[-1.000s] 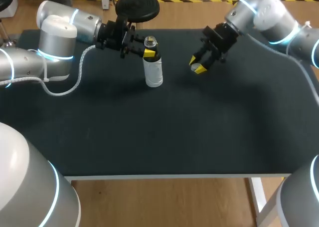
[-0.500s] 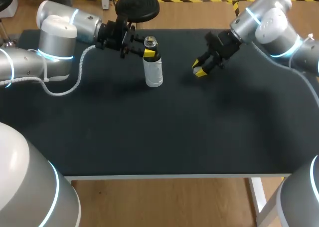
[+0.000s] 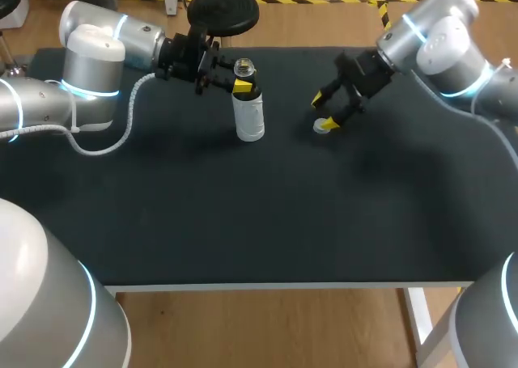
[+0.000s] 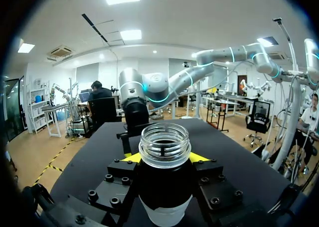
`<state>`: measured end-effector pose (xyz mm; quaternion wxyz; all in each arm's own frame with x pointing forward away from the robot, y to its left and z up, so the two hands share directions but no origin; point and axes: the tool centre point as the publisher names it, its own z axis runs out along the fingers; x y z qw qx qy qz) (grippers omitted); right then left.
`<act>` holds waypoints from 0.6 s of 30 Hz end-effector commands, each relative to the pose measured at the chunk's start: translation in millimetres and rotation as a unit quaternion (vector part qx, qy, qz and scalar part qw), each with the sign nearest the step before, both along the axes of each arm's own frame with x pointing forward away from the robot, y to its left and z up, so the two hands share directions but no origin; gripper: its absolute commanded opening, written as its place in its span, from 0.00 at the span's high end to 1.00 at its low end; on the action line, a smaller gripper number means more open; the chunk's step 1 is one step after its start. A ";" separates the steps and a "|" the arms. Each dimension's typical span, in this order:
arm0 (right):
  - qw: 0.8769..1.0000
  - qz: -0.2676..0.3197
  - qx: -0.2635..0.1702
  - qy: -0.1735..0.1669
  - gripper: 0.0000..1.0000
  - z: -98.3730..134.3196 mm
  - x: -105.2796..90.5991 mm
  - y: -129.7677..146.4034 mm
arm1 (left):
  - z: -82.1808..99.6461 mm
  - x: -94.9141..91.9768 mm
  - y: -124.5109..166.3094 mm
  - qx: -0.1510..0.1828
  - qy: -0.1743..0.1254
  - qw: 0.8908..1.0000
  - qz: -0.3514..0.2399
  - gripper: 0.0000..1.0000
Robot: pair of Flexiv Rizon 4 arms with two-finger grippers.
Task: Unscrew the bottle cap
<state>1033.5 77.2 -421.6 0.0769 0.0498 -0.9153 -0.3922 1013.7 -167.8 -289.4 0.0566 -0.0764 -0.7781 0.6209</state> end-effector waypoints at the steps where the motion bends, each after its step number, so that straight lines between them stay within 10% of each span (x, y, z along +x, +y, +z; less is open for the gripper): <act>1: 1.000 -0.005 0.007 -0.001 0.00 -0.1 -2.8 -2.4 | -0.8 1.2 0.1 0.000 0.001 1.000 -0.001 1.00; 8: 1.000 -0.007 0.022 0.005 0.00 0.1 -1.8 -3.0 | -0.8 1.2 0.1 0.000 0.001 1.000 -0.001 1.00; 10: 1.000 -0.007 0.022 0.005 0.00 0.1 -1.8 -3.0 | -0.8 1.2 0.1 0.000 0.001 1.000 -0.001 0.45; 11: 1.000 -0.007 0.022 0.005 0.00 0.1 -1.8 -3.0 | -0.8 1.2 0.1 0.000 0.001 1.000 -0.001 0.00; 18: 1.000 -0.007 0.022 0.005 0.00 0.1 -1.8 -3.0 | -0.8 1.2 0.1 0.000 0.001 1.000 -0.001 0.00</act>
